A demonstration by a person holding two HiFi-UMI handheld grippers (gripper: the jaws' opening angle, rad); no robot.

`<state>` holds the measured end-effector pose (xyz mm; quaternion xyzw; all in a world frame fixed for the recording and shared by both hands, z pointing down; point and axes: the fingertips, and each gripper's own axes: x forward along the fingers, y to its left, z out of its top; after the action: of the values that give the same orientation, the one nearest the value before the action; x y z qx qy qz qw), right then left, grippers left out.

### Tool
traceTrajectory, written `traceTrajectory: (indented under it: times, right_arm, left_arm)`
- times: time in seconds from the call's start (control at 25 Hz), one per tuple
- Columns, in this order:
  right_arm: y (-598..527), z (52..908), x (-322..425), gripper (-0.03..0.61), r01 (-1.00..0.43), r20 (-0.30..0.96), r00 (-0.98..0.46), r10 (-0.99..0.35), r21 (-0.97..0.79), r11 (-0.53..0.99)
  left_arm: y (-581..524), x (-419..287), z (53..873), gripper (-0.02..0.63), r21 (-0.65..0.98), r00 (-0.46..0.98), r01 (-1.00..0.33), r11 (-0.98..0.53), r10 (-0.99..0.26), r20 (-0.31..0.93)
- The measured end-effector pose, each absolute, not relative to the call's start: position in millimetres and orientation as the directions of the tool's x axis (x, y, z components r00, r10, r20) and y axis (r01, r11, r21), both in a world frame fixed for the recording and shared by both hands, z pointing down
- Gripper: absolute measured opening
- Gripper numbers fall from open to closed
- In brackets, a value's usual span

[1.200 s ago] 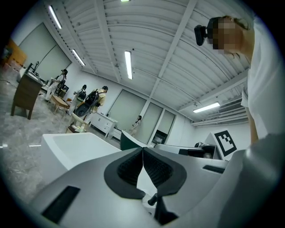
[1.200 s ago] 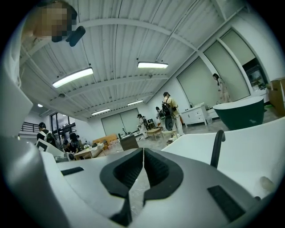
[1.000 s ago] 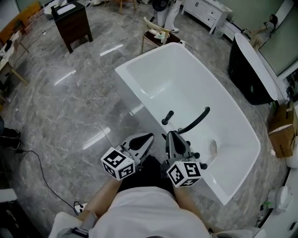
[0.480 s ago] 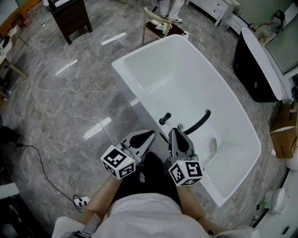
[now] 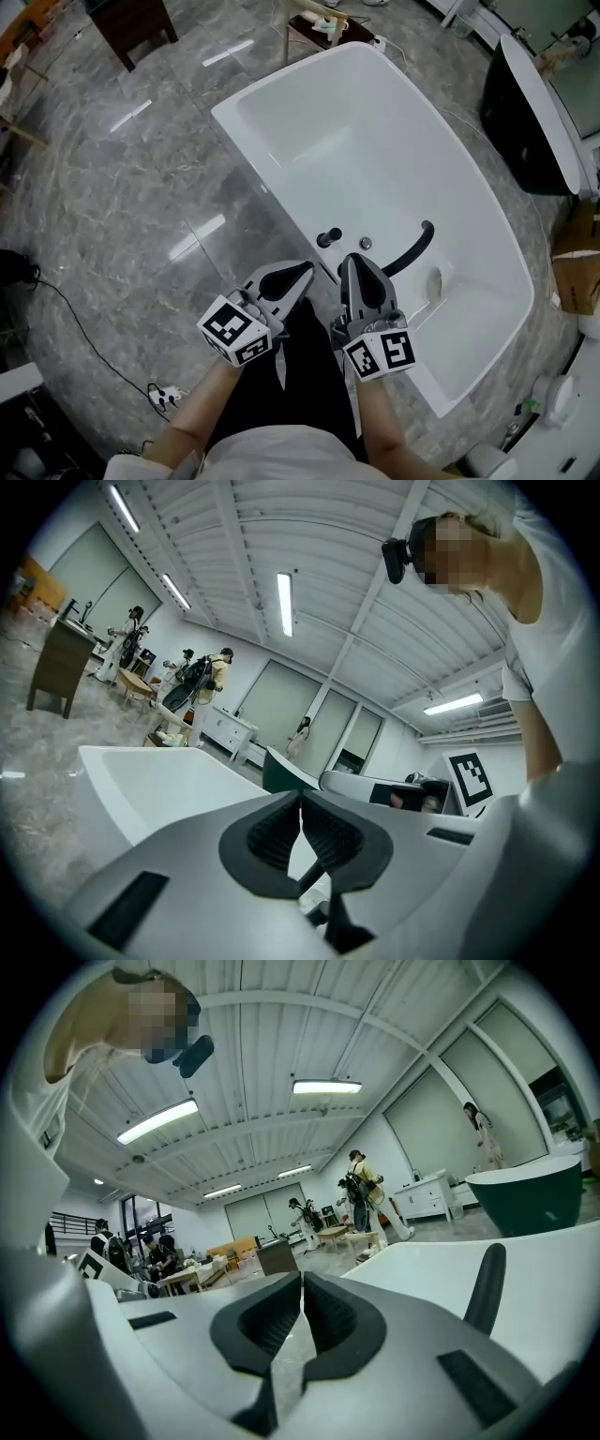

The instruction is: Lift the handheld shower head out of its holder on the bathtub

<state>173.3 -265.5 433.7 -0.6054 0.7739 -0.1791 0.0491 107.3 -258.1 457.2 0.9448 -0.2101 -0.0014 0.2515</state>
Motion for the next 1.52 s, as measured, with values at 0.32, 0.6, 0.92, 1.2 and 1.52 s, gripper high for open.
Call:
traceTrajectory:
  times: [0.32,0.6,0.92,1.2,1.52]
  right_arm:
    - [-279.7,469.7,168.6,0.018,-0.918,0.175,-0.239,-0.955,-0.36,0.164]
    - [-286.6,489.2,171.5,0.019,-0.916,0.178,-0.224,-0.958,-0.374,0.144]
    - [-294.7,505.6,171.4,0.02,-0.932,0.184,-0.205,-0.961,-0.338,0.134]
    - [-299.9,510.6,164.6,0.148,-0.962,0.167,-0.168,-0.972,-0.244,0.124]
    - [-311.5,533.1,164.4,0.227,-0.986,0.202,-0.055,-0.978,-0.166,0.022]
  left_arm:
    - [-269.5,111.9,488.7,0.012,0.49,0.907,-0.406,-0.771,-0.404,0.116]
    - [-271.5,117.7,512.5,0.012,0.497,0.907,-0.408,-0.766,-0.401,0.128]
    - [-275.4,121.1,536.5,0.012,0.52,0.9,-0.418,-0.745,-0.416,0.127]
    - [-277.3,111.9,561.9,0.012,0.54,0.889,-0.437,-0.719,-0.436,0.139]
    - [-278.6,97.8,577.9,0.012,0.557,0.872,-0.462,-0.691,-0.467,0.144]
